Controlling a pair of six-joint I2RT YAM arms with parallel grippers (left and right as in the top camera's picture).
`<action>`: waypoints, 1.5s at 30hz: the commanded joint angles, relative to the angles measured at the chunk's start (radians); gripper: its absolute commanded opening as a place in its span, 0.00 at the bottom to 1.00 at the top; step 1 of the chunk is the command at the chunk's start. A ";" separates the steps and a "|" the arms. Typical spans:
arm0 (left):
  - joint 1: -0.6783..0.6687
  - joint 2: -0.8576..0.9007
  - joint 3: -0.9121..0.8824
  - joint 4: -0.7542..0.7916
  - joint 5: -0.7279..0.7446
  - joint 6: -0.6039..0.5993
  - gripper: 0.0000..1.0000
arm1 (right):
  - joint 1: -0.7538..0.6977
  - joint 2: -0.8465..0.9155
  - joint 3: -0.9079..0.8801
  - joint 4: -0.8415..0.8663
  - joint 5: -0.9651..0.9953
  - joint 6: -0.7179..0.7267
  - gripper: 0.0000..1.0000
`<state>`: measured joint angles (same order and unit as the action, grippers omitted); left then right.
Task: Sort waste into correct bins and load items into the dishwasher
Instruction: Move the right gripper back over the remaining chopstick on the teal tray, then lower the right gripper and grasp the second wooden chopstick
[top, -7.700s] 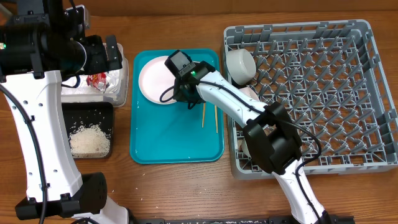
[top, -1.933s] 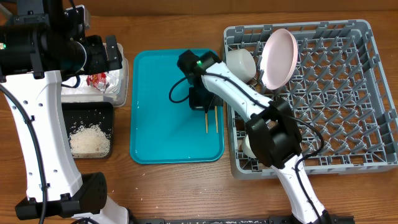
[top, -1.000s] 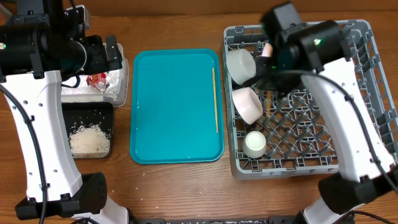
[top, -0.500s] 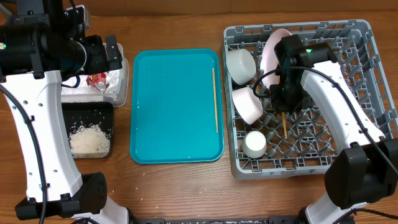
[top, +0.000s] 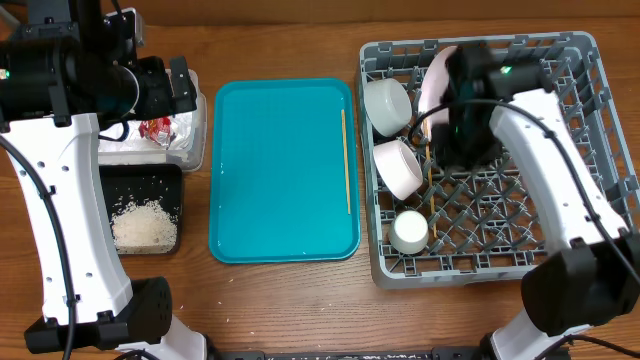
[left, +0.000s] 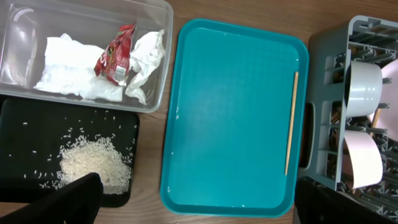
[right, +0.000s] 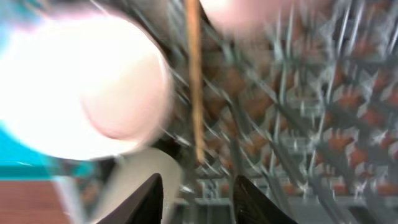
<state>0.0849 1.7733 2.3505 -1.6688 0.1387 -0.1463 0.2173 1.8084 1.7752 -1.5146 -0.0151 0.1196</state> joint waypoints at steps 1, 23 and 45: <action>0.000 -0.002 0.012 0.001 0.008 0.019 1.00 | 0.082 -0.013 0.163 0.033 -0.134 0.021 0.42; 0.000 -0.002 0.012 0.001 0.008 0.019 1.00 | 0.446 0.385 0.140 0.337 0.207 0.331 0.50; 0.000 -0.002 0.012 0.001 0.008 0.019 1.00 | 0.415 0.515 0.109 0.396 0.216 0.326 0.49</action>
<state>0.0849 1.7733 2.3505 -1.6691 0.1387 -0.1463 0.6300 2.3207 1.8977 -1.1290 0.2008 0.4408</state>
